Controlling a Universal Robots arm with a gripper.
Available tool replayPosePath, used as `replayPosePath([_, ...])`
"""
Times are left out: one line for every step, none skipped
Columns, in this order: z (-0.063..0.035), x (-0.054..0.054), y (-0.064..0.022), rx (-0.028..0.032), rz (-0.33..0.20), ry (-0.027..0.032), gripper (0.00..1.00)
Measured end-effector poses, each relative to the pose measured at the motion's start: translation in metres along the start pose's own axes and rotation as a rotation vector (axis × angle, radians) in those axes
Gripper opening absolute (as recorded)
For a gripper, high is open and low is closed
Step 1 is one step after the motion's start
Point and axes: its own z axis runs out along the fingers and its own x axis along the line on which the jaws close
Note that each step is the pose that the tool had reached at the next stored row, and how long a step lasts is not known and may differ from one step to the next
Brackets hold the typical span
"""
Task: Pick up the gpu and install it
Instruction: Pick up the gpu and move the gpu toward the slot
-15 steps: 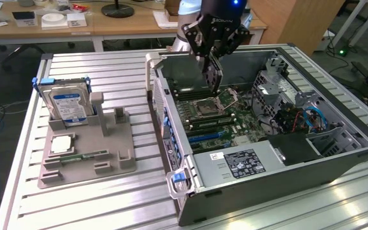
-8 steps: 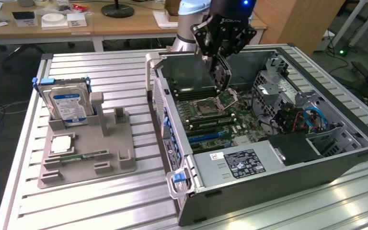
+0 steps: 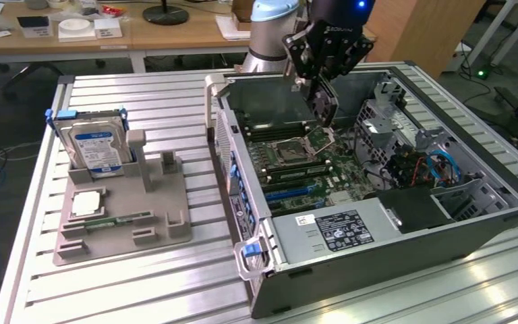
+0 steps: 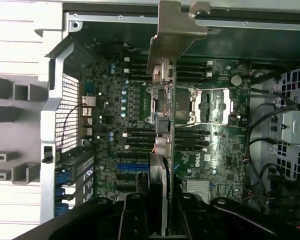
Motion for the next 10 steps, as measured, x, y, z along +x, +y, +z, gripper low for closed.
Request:
replayPosePath([0.0000,-0.003,-0.0001,0.0000,0.000,0.0000,0.27])
replayPosePath([0.0000,-0.006,0.0000,0.0000,0.000,0.0000,0.27])
replayPosePath([0.0000,-0.010,-0.0001,0.0000,0.000,0.0000,0.27])
replayPosePath([0.0000,-0.013,-0.0001,0.0000,0.000,0.0000,0.27])
replayPosePath([0.0000,-0.016,-0.0002,0.0000,0.000,0.0000,0.27])
replayPosePath([0.0000,-0.019,-0.0002,0.0000,0.000,0.0000,0.27])
replayPosePath([0.0000,-0.022,-0.0002,-0.0001,0.000,0.0000,0.27])
replayPosePath([0.0000,-0.025,-0.0003,-0.0001,0.000,0.0000,0.27])
replayPosePath([0.0000,-0.028,-0.0003,0.0000,0.000,0.0000,0.27])
replayPosePath([0.0000,-0.031,-0.0004,0.0000,0.000,0.0000,0.27])
